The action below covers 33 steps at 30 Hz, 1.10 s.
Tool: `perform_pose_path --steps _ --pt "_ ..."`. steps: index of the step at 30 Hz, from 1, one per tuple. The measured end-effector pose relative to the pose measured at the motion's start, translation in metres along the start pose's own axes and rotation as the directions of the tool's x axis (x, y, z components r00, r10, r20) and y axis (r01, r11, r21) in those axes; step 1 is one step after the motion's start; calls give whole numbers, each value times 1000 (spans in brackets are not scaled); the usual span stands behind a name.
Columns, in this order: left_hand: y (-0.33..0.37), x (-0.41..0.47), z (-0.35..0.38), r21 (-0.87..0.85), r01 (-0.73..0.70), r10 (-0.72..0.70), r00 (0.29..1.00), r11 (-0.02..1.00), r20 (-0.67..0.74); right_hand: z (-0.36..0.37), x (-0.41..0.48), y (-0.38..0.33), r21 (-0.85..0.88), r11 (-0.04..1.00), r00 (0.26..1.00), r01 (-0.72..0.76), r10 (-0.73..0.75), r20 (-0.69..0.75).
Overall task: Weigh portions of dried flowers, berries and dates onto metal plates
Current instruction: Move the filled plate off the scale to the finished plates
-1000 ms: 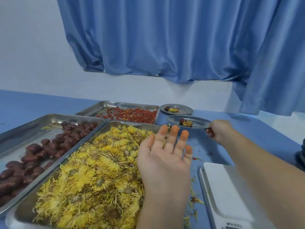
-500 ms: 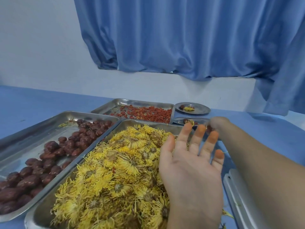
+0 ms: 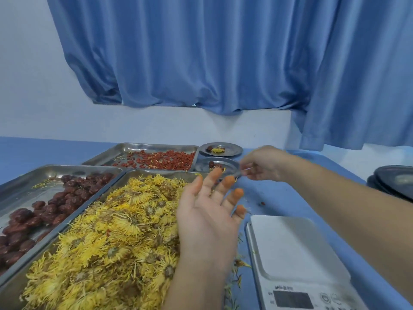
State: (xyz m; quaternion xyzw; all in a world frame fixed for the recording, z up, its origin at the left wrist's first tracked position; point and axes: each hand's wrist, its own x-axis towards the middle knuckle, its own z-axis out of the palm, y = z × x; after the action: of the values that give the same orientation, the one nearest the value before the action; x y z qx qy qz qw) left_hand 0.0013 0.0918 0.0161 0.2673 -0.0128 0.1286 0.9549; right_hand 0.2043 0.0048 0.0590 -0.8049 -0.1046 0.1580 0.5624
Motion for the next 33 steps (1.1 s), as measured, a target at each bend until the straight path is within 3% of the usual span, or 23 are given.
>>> perform_pose_path --steps 7,11,13,15,18,23,28,33 --pt "-25 -8 16 363 49 -89 992 930 95 -59 -122 -3 -250 939 970 237 -214 115" --pt "-43 -12 20 547 9 -54 996 837 67 -100 -176 10 -491 818 951 300 -294 92" --pt "-48 -13 18 723 -92 54 996 685 76 -126 -194 16 -634 714 933 298 -357 37" --pt "-53 -15 15 856 -163 93 987 490 134 -156 -208 24 -826 513 899 235 -438 -16" --pt "-59 -19 13 899 -190 81 982 395 172 -195 -221 37 -955 286 903 81 -428 -51" --pt "-64 -21 13 933 -181 108 982 311 155 -224 -233 58 -962 272 968 -29 -233 -95" --pt "-63 -24 13 957 -184 136 978 225 156 -222 -243 64 -934 356 957 13 -276 -92" --pt "-60 -22 13 960 -165 164 978 228 129 -215 -248 66 -964 266 951 12 -302 -71"
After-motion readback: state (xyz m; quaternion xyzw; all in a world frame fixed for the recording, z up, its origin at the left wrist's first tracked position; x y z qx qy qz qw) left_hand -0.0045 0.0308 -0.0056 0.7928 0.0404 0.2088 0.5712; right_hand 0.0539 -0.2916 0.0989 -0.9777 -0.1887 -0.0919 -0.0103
